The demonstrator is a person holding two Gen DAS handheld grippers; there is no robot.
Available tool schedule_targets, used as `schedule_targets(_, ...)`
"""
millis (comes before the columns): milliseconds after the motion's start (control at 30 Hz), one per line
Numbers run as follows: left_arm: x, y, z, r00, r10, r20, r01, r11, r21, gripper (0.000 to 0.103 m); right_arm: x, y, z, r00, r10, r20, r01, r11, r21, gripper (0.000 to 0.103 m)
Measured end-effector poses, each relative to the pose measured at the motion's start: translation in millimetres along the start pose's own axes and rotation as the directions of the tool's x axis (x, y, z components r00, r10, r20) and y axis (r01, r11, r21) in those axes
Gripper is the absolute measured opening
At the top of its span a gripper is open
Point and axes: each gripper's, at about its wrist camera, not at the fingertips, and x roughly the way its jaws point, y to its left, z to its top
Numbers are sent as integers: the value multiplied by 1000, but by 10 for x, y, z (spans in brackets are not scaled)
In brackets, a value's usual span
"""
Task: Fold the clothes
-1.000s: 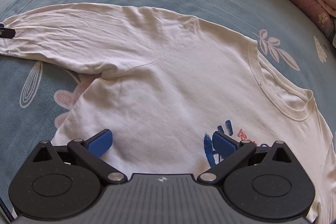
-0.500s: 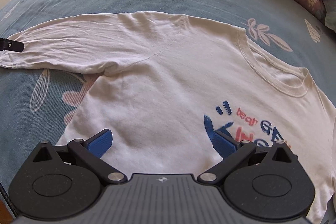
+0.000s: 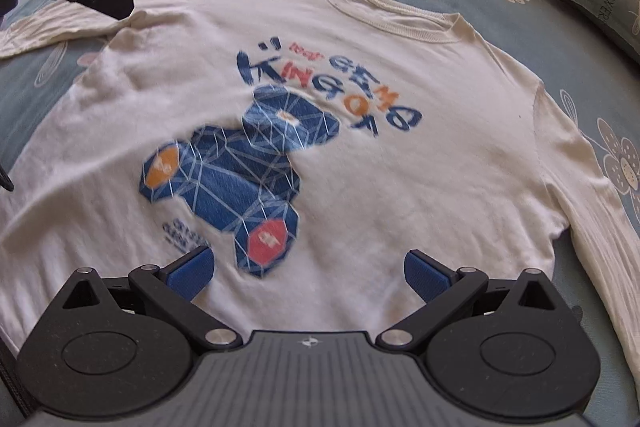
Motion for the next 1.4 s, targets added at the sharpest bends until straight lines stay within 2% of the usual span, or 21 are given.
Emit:
schedule_targets(67, 39, -205, -34, 997, -74, -16, 75, 997, 31, 100, -13, -64, -140, 1000, 8, -12, -8, 1000, -5, 103)
schedule_targets(167, 104, -450, -142, 989, -125, -79, 129, 991, 37, 100, -70, -158, -302, 1000, 26, -5, -26, 999, 18, 103)
schedule_targets(233, 156, -545, -226, 980, -143, -138, 149, 988, 38, 100, -108, -221, -410, 999, 39, 0, -39, 999, 34, 103)
schedule_targets(333, 309, -558, -399, 957, -98, -274, 109, 994, 24, 100, -165, -315, -572, 998, 57, 7, -58, 997, 57, 103)
schedule_targets(400, 310, -513, -481, 957, -74, -282, 79, 997, 5, 100, -196, -321, -648, 998, 64, 10, -65, 997, 43, 103)
schedule_targets(633, 346, -484, -444, 944, -61, -325, 48, 998, -47, 102, -333, -292, -927, 998, 65, 0, -65, 997, -36, 103)
schedule_targets(700, 357, -519, -424, 940, -45, -340, 36, 999, -32, 102, -394, -262, -979, 998, 68, -13, -69, 995, -70, 103)
schedule_targets(800, 317, -629, -399, 942, -32, -334, 35, 999, 4, 102, -510, -214, -1029, 997, 72, 31, -68, 991, -114, 103)
schedule_targets(867, 276, -743, -415, 947, -24, -321, 47, 997, 65, 102, -537, -177, -1042, 994, 90, 54, -82, 986, -149, 103)
schedule_targets(933, 229, -830, -467, 944, -28, -329, 70, 991, 116, 102, -532, -141, -1046, 991, 119, 60, -107, 978, -181, 103)
schedule_targets(1067, 136, -996, -577, 936, -37, -351, 118, 970, 213, 102, -609, -117, -1071, 963, 263, 51, -245, 942, -231, 103)
schedule_targets(1133, 62, -1033, -659, 928, -50, -369, 134, 969, 206, 102, -655, -110, -1132, 948, 317, 16, -302, 919, -253, 103)
schedule_targets(1233, -55, -1111, -812, 912, -90, -401, 173, 969, 175, 102, -721, -100, -1255, 928, 371, -37, -367, 893, -260, 103)
schedule_targets(1333, -88, -1222, -949, 892, -117, -437, 210, 963, 170, 102, -728, 4, -1309, 917, 392, -76, -396, 869, -296, 103)
schedule_targets(1400, -52, -1209, -1047, 873, -119, -474, 203, 971, 130, 102, -667, 33, -1333, 915, 387, -115, -404, 868, -289, 103)
